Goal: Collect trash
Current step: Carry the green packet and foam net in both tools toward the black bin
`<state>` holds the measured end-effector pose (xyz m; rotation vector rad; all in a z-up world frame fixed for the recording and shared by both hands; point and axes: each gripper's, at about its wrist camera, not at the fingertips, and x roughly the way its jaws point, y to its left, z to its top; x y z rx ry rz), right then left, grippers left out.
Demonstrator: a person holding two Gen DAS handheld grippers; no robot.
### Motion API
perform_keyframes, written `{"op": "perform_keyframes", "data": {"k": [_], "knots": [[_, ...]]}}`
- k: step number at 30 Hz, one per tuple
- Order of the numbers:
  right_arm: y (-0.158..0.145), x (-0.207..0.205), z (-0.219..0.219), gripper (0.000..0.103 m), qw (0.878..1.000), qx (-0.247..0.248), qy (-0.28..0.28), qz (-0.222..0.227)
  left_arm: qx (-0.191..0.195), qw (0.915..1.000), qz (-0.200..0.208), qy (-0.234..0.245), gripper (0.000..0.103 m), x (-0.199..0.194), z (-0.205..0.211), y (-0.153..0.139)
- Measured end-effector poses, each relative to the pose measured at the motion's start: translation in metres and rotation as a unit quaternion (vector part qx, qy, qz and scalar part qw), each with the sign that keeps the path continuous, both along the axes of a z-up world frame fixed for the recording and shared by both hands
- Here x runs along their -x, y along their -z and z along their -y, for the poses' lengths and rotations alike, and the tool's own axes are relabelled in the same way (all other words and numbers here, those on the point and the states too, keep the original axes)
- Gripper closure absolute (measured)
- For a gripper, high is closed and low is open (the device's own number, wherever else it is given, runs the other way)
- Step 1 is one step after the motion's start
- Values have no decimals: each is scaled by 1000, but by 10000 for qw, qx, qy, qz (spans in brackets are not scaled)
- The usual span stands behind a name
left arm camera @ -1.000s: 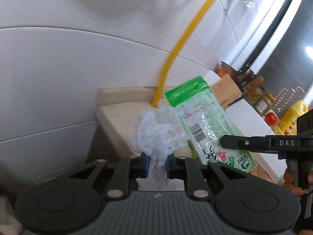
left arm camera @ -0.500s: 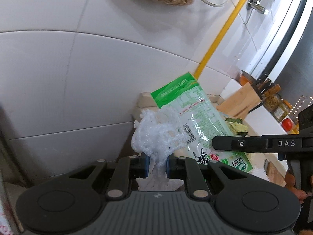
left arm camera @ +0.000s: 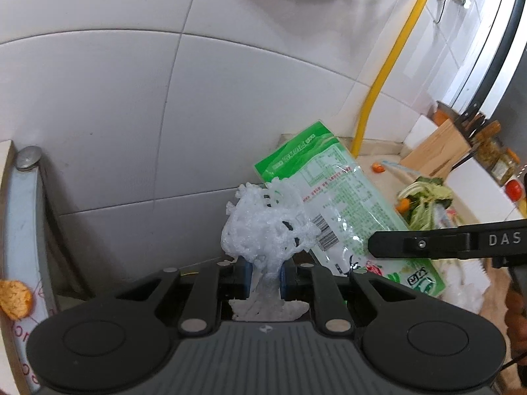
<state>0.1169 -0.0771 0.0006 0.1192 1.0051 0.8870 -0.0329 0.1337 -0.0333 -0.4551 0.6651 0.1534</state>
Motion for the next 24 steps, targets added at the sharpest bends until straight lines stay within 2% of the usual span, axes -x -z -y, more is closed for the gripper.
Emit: {"op": "perform_keyframes", "data": {"k": [24], "knots": [[26,-6,-14,100,9987,265,-123,-422,-404,9974,-499,-315,92,-23,14,15]]}}
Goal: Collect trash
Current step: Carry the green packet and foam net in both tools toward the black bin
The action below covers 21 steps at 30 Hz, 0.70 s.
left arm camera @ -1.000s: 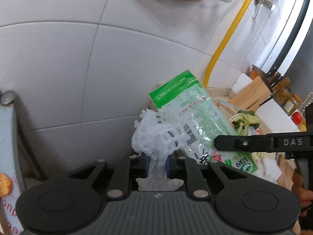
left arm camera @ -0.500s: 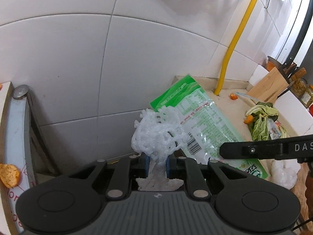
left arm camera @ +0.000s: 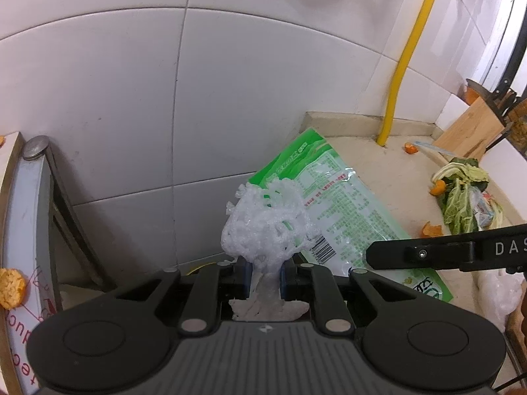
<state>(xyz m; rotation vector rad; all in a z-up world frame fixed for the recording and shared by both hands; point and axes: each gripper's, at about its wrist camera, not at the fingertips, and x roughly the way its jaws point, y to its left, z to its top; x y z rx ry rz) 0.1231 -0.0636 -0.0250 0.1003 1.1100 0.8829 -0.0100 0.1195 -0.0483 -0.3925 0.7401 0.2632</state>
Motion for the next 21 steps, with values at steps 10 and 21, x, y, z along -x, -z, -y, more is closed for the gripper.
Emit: {"op": "perform_keyframes", "data": {"k": [10,21], "knots": [[9,-7,-7,100,9999,139,-64,-72,-110,9996,-246,-81,92,-13,4,8],[20,-16,-14,100,9996,238,-83,-113,-155,9987,-438,-191,92,-24,2,18]]}}
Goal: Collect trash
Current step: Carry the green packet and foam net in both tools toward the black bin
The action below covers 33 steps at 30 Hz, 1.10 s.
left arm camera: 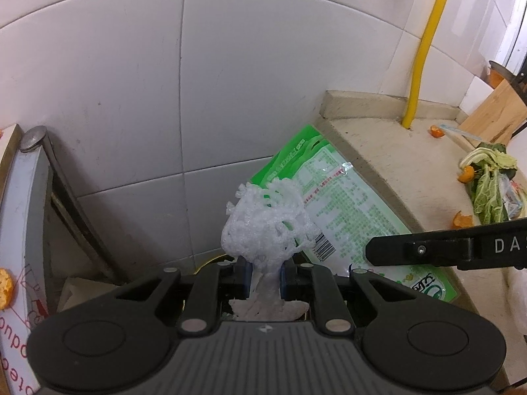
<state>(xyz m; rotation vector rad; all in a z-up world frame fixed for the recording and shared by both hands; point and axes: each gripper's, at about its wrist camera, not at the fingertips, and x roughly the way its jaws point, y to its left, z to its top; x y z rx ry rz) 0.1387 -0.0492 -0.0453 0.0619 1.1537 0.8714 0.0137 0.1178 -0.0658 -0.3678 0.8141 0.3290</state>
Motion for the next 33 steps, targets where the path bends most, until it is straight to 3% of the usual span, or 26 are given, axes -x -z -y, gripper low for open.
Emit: {"op": "perform_keyframes", "data": {"k": [33], "knots": [[37,-19,-19,99,9991,346,-26,-248,65,9984,-484,-274,92,-21,-4,33]]}}
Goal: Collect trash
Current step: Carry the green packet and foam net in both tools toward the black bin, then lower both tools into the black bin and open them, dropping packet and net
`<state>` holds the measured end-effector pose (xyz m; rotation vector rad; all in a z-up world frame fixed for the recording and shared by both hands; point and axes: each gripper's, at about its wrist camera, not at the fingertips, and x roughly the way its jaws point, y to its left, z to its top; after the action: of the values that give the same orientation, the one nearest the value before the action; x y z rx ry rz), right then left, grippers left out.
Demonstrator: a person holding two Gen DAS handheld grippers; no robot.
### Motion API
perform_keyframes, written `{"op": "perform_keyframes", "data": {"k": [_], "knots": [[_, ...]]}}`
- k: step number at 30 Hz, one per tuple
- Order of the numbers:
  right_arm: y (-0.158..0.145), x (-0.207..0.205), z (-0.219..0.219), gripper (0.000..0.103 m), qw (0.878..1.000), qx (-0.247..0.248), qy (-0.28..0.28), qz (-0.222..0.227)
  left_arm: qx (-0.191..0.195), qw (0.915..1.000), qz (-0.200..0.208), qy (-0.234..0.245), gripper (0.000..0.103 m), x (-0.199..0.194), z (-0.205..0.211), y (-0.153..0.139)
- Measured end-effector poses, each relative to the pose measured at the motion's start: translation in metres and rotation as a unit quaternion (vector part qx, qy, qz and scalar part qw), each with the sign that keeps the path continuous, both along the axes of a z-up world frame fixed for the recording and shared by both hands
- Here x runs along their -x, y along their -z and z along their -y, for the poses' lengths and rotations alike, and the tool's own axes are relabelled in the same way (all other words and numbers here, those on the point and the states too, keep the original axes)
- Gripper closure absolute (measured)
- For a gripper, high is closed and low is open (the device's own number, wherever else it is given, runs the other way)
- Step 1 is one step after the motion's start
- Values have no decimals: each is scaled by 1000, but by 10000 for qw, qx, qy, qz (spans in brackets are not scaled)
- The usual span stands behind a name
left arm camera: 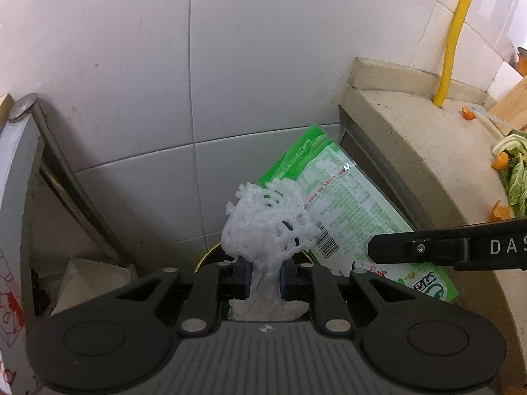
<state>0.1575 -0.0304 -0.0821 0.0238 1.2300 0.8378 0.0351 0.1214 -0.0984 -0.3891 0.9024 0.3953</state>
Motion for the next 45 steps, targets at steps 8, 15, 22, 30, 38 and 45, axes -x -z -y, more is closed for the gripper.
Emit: {"op": "perform_keyframes", "data": {"k": [8,15,22,30,38,45], "knots": [[6,-2,-5,99,10000,72,5,-51,9,9999,-83,-59,92,-9,0,5],[13,-5,-9,99,9999,131,-12,-101,22,9998,-163,-123,92,-10,-1,13],[22,-9,-15,99,9996,249,-24,-113,89,9992,-327,-220,92,-16,-4,26],[42,-16,-26,99,9987,484,-35,-165,246,9966,-595,-520,92,-23,-10,53],[70,-22,-44,99,9961,841,-99,-241,676,9908,-726,-925,92,-27,-24,83],[99,-30,-57,99,9916,1229,-107,-384,871,9858,-914,-1106,92,-35,-33,107]]}}
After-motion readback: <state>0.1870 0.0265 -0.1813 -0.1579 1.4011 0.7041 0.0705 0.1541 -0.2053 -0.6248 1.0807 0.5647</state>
